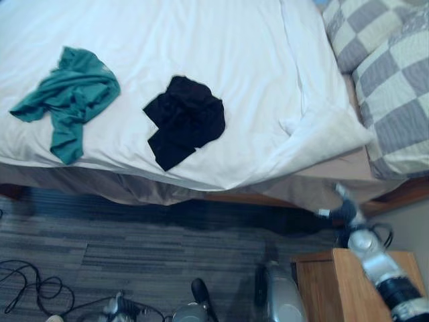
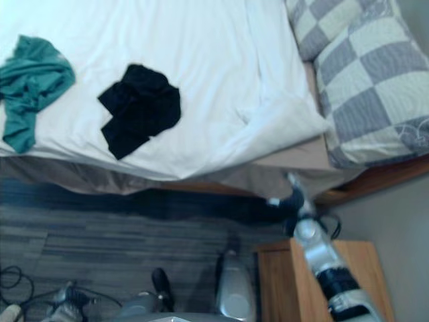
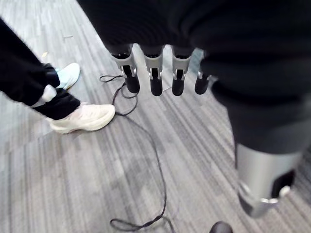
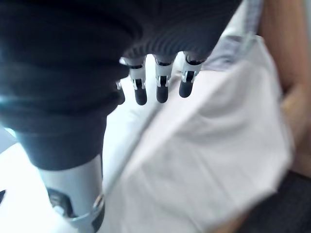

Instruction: Tidy up the quilt and then pick up the clothes from the bed and put them into the laundry hamper.

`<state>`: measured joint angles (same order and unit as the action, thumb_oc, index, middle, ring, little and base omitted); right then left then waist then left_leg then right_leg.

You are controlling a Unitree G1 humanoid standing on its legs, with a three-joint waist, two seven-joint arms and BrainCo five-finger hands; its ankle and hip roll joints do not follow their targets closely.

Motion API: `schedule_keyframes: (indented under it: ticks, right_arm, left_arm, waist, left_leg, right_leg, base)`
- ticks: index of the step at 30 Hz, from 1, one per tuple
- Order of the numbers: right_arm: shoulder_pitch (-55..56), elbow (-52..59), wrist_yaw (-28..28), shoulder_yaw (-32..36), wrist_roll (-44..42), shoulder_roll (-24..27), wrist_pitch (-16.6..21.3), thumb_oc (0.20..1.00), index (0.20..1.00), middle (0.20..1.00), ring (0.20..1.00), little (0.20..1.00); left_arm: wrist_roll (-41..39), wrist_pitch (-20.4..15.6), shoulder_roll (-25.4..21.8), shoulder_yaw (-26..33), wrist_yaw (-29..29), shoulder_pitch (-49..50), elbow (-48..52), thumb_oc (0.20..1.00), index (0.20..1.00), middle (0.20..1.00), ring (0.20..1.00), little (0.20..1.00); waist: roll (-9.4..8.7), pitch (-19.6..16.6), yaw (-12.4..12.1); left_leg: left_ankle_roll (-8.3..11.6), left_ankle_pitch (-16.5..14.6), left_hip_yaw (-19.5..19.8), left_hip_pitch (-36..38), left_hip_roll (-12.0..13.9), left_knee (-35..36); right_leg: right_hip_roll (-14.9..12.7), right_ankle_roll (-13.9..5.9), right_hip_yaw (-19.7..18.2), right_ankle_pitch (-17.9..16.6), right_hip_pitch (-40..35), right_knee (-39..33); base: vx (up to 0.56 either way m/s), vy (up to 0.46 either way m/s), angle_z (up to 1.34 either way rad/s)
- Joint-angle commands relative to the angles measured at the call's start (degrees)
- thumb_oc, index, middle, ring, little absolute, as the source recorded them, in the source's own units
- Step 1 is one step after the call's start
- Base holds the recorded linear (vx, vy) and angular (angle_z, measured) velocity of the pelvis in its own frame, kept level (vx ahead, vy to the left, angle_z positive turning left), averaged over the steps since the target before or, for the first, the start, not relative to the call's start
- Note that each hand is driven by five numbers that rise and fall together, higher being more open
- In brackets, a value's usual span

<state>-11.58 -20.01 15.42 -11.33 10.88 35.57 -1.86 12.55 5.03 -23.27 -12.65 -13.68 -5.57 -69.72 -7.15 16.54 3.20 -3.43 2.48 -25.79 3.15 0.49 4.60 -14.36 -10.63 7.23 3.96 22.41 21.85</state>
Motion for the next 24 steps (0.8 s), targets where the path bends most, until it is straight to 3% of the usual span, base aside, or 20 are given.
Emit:
schedule_keyframes:
  ticks: [1, 7, 9, 12, 20, 21, 22, 24]
  right_arm:
    - [-9.11, 2.79, 2.53, 2.56, 1.97, 8.38, 1.95, 1.0, 1.0, 1.0, 1.0, 1.0]
    - [-20.25, 2.55, 3.07, -2.33, 3.15, 13.43, 1.95, 1.0, 1.0, 1.0, 1.0, 1.0]
    - [-30.27, 0.94, 3.94, -7.06, 3.69, 17.88, 1.56, 1.0, 1.0, 1.0, 1.0, 1.0]
    - [-38.61, -2.31, 5.18, -11.87, 3.72, 20.27, 1.39, 1.0, 1.0, 1.0, 1.0, 1.0]
    - [-53.02, -12.94, 6.91, -22.32, 4.65, 19.68, 0.72, 1.0, 1.0, 1.0, 1.0, 1.0]
    - [-55.86, -16.8, 6.43, -25.06, 4.64, 18.35, 0.63, 0.357, 0.357, 0.357, 0.357, 0.357]
    - [-55.89, -16.81, 6.43, -25.1, 4.63, 18.34, 0.64, 0.2, 0.2, 0.2, 0.2, 0.2]
    - [-56.51, -21.84, 5.45, -26.92, 4.61, 15.23, 0.38, 0.2, 0.2, 0.2, 0.2, 0.2]
  left_arm:
    - [3.72, -1.61, 1.03, -1.09, 0.33, -1.3, 0.08, 1.0, 1.0, 1.0, 1.0, 1.0]
    - [2.09, -2.66, 1.42, -1.79, -0.4, -1.96, 1.07, 1.0, 1.0, 1.0, 1.0, 1.0]
    - [1.18, -3.69, 1.84, -4.15, -1.16, -2.76, 2.19, 1.0, 1.0, 1.0, 1.0, 1.0]
    - [0.32, -4.29, 2.22, -5.62, -1.88, -3.37, 3.07, 1.0, 1.0, 1.0, 1.0, 1.0]
    - [-1.18, -5.84, 2.71, -8.77, -3.03, -5.2, 5.07, 1.0, 1.0, 1.0, 1.0, 1.0]
    - [-1.46, -5.89, 3.03, -9.15, -3.15, -5.78, 5.24, 1.0, 1.0, 1.0, 1.0, 1.0]
    - [-1.46, -5.89, 3.04, -9.13, -3.15, -5.79, 5.24, 1.0, 1.0, 1.0, 1.0, 1.0]
    - [-1.89, -5.99, 3.83, -9.61, -3.53, -6.37, 4.92, 1.0, 1.0, 1.0, 1.0, 1.0]
  waist:
    - [1.92, 1.99, 1.16]
    - [2.81, 2.91, 0.26]
    - [4.58, 4.8, -0.35]
    - [6.06, 5.96, -0.24]
    - [8.93, 8.49, -0.45]
    - [9.42, 8.94, -0.31]
    - [9.43, 8.95, -0.3]
    - [9.81, 9.26, -0.26]
  left_leg:
    - [6.91, -3.68, 2.54, -1.87, 5.95, 0.4]
    - [7.75, -2.73, 2.49, -2.87, 6.73, -0.08]
    - [8.54, -1.63, 3.28, -5.16, 7.35, -0.34]
    - [9.07, -0.48, 3.31, -7.2, 7.97, -0.14]
    - [9.79, 1.27, 3.04, -11.24, 8.64, 0.4]
    - [9.89, 1.38, 2.95, -11.7, 8.78, 0.4]
    - [9.89, 1.38, 2.95, -11.7, 8.78, 0.4]
    - [10.02, 1.52, 2.87, -11.39, 8.96, 0.36]
  right_leg:
    - [2.74, -1.54, 0.31, -2.81, -14.31, -19.93]
    - [3.53, -1.06, 0.25, -4.81, -14.2, -21.39]
    - [4.03, -0.32, 0.78, -4.65, -12.48, -21.24]
    - [4.54, 0.03, 1.57, -4.83, -10.44, -20.93]
    - [4.96, 0.57, 1.77, -4.44, -5.52, -19.21]
    - [5.0, 0.82, 1.75, -4.02, -4.69, -18.26]
    - [4.99, 0.82, 1.75, -4.01, -4.69, -18.25]
    - [5.36, 1.27, 1.67, -3.42, -4.4, -17.2]
  base:
    - [0.19, -0.301, 0.39]
    - [0.08, -0.138, 0.16]
    - [0.01, -0.104, -0.24]
    - [0.01, -0.066, 0.08]
    - [0.0, -0.039, -0.01]
    - [0.0, 0.0, 0.0]
    - [0.0, 0.0, 0.0]
    - [0.0, -0.007, -0.02]
